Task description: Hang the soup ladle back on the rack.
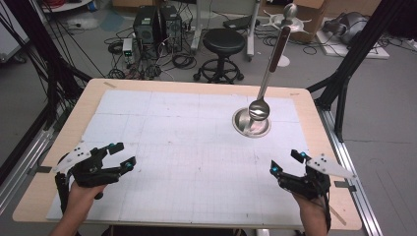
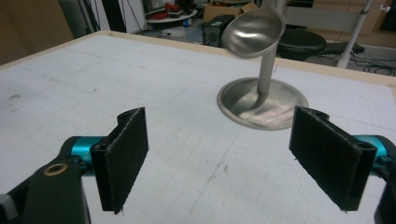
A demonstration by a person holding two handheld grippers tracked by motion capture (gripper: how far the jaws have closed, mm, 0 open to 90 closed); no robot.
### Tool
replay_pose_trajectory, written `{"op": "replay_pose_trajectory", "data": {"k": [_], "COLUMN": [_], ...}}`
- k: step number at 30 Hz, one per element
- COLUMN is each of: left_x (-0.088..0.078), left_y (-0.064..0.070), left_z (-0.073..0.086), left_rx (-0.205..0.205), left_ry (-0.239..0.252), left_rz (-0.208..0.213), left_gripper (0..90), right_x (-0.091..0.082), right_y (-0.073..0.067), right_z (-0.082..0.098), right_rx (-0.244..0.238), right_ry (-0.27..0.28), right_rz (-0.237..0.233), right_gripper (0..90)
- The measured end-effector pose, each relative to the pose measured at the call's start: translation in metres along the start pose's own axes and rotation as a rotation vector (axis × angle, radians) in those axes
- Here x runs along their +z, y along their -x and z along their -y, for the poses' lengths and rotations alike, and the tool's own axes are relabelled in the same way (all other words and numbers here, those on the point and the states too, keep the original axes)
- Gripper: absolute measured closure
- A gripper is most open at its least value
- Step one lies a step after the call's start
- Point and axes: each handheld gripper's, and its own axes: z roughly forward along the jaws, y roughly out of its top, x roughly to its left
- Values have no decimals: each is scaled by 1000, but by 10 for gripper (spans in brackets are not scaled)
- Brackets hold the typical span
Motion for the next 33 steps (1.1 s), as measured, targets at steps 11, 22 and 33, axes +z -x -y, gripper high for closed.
{"op": "replay_pose_trajectory", "data": {"k": [11, 22, 33], "left_x": [-6, -4, -4], "left_y": [4, 6, 6], "left_z": [4, 9, 10], "left_rx": [4, 7, 11], "left_ry": [7, -14, -19], "left_rz": [-16, -21, -16], "left_gripper": [245, 245, 247], "right_x": [-10, -8, -1], "right_y": [-9, -14, -16], "right_z": [24, 26, 29], "right_rx": [35, 14, 3], "right_ry": [26, 8, -20], "right_rz": [15, 18, -3], "right_gripper": [182, 183, 182]}}
